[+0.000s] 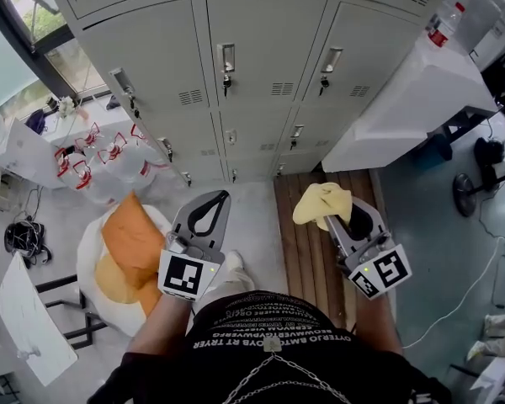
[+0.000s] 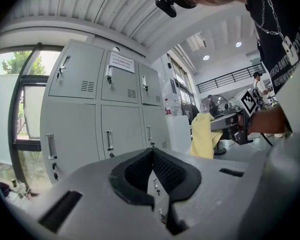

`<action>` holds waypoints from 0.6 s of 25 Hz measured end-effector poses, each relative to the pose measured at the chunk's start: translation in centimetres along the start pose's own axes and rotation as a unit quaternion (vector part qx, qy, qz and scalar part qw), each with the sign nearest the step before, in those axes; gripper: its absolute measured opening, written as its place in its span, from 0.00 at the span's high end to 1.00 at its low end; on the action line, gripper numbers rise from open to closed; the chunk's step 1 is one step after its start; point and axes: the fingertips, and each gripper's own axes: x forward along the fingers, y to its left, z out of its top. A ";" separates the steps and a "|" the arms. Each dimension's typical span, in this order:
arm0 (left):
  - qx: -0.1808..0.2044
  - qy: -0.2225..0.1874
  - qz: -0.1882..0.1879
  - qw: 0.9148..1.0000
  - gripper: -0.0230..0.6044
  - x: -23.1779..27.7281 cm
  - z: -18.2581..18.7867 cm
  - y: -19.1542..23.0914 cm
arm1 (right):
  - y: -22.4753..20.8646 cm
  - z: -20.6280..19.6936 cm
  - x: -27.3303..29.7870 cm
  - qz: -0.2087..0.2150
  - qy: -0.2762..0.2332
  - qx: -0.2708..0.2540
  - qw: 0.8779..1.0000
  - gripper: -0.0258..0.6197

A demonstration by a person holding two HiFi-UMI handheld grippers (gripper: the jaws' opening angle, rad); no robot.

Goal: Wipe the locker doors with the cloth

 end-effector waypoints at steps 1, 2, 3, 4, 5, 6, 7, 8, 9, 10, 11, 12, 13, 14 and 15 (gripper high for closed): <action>0.000 -0.001 -0.002 1.000 0.95 0.2 0.0 0.2 | -0.1 0.0 0.4 -0.002 0.000 0.001 1.000 0.78; -0.002 -0.001 -0.003 1.000 0.95 0.4 -0.1 0.5 | -0.2 0.0 0.7 -0.003 0.000 0.002 1.000 0.78; -0.004 0.001 -0.004 1.000 0.95 0.5 -0.3 0.8 | -0.3 0.1 1.1 -0.003 0.001 0.002 1.000 0.78; -0.005 0.003 -0.005 1.000 0.95 0.7 -0.5 1.1 | -0.3 0.2 1.5 -0.003 0.001 0.001 1.000 0.78; -0.005 0.005 -0.007 1.000 0.95 0.9 -0.7 1.4 | -0.2 0.3 2.0 -0.003 0.001 0.000 1.000 0.78; -0.005 0.005 -0.009 1.000 0.95 1.1 -0.8 1.7 | -0.3 0.4 2.4 -0.004 0.001 -0.001 1.000 0.78; -0.004 0.004 -0.012 1.000 0.95 1.3 -0.8 2.1 | -0.3 0.6 2.9 -0.004 0.000 -0.002 1.000 0.78; -0.004 0.002 -0.014 1.000 0.95 1.6 -0.7 2.4 | -0.4 0.8 3.3 -0.006 0.000 -0.003 1.000 0.78; -0.004 0.000 -0.015 1.000 0.95 1.7 -0.6 2.8 | -0.4 1.0 3.8 -0.007 0.000 -0.004 1.000 0.78; -0.004 -0.004 -0.014 1.000 0.95 1.9 -0.3 3.3 | -0.5 1.2 4.3 -0.008 -0.001 -0.005 1.000 0.78; -0.003 -0.008 -0.012 1.000 0.95 2.0 -0.1 3.9 | -0.6 1.4 4.7 -0.009 -0.001 -0.007 1.000 0.78; -0.002 -0.011 -0.010 1.000 0.95 2.2 0.1 4.6 | -0.7 1.6 5.2 -0.010 -0.002 -0.008 1.000 0.78; -0.002 -0.014 -0.007 1.000 0.95 2.3 0.3 5.3 | -0.7 1.8 5.7 -0.011 -0.004 -0.009 1.000 0.78; -0.001 -0.015 -0.005 1.000 0.95 2.3 0.4 6.0 | -0.7 2.1 6.2 -0.011 -0.005 -0.010 1.000 0.78; -0.001 -0.017 -0.004 1.000 0.95 2.4 0.4 6.6 | -0.7 2.2 6.7 -0.011 -0.005 -0.011 1.000 0.78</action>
